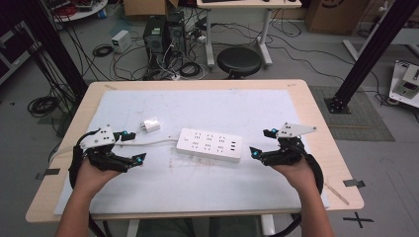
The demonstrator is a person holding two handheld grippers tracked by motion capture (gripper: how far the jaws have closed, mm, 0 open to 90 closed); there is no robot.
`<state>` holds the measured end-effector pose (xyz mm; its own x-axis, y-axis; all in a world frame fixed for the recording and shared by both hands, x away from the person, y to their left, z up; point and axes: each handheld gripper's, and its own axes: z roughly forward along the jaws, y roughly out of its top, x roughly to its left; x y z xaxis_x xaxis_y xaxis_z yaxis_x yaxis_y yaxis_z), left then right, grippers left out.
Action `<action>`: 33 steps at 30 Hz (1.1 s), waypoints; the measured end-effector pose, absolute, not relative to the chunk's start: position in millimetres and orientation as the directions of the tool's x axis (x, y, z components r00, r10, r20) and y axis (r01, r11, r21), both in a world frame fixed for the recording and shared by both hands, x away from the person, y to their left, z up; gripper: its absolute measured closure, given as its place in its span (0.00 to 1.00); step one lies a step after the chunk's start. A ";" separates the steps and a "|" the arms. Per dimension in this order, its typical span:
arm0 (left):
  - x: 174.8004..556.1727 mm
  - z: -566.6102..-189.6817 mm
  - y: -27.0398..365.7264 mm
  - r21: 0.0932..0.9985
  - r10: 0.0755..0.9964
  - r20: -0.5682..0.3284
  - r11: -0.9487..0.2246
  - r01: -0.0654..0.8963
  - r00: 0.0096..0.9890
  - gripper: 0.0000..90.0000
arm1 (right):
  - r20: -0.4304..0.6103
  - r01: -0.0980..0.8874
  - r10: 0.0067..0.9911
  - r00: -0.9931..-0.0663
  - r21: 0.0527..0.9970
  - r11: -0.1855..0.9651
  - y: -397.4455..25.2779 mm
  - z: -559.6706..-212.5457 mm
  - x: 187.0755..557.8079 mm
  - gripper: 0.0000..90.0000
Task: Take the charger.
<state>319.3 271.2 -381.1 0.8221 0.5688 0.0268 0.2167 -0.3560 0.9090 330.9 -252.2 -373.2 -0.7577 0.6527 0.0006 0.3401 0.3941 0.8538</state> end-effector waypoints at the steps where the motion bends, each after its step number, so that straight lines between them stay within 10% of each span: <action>1: 320.2 -381.0 271.8 0.910 0.571 0.030 -0.356 0.215 0.820 0.18 | 0.000 0.339 0.652 -0.759 0.854 0.395 -251.9 -372.4 331.0 0.20; 33: 446.3 -387.2 262.2 0.799 0.606 0.076 -0.512 0.316 0.792 0.18 | -0.016 0.338 0.626 -0.780 0.831 0.442 -241.2 -381.3 330.7 0.20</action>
